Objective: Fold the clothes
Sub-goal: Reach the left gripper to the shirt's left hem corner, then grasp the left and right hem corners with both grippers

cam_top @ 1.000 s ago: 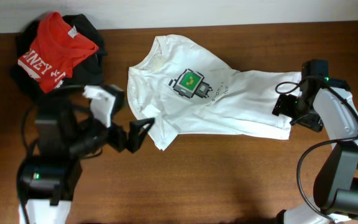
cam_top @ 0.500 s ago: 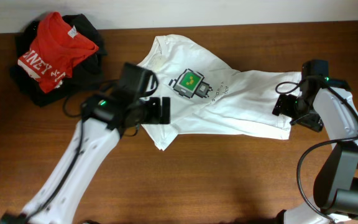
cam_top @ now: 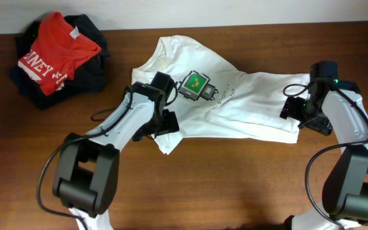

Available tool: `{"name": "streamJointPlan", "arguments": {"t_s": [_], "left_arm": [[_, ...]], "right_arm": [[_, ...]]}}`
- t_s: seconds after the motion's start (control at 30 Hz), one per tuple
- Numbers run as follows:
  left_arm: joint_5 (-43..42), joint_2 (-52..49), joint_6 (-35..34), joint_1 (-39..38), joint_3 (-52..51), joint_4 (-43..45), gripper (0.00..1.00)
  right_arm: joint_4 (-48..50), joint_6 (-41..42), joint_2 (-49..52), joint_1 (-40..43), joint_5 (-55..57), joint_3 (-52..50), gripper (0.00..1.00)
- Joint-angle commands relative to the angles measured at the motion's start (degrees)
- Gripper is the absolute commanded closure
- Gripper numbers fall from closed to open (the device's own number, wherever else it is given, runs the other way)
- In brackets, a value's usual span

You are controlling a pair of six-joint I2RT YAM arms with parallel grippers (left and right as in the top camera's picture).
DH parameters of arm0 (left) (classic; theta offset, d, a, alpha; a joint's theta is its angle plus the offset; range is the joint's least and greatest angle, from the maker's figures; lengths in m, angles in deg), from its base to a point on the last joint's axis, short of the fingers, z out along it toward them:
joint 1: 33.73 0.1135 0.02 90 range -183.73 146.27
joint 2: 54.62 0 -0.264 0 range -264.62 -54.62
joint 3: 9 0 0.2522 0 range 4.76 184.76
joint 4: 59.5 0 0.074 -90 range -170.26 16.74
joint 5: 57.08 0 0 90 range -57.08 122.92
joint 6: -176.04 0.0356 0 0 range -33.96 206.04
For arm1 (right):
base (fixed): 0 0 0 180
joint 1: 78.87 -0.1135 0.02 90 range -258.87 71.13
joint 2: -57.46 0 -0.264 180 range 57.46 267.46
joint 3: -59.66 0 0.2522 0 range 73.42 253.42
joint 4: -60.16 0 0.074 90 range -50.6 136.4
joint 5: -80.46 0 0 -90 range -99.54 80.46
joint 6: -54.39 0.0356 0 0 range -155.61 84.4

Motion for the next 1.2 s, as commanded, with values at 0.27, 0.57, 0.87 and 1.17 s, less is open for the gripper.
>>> {"name": "streamJointPlan", "arguments": {"t_s": [0.27,0.57,0.87,1.17], "left_arm": [[-1.84,-4.61,-2.34,3.74,0.26,0.46,0.11],[-6.73,-4.61,0.57,4.26,0.11,3.89,0.20],[-8.76,-4.33,9.09,7.85,0.15,2.49,0.22],[-9.40,-4.52,9.75,7.85,-0.52,3.67,0.28]], "right_arm": [[-0.02,0.35,0.09,-0.24,0.92,-0.17,0.01],[-0.02,0.35,0.09,-0.24,0.92,-0.17,0.01],[-0.02,0.35,0.09,-0.24,0.90,-0.17,0.01],[-0.02,0.35,0.09,-0.26,0.92,-0.17,0.01]]}}
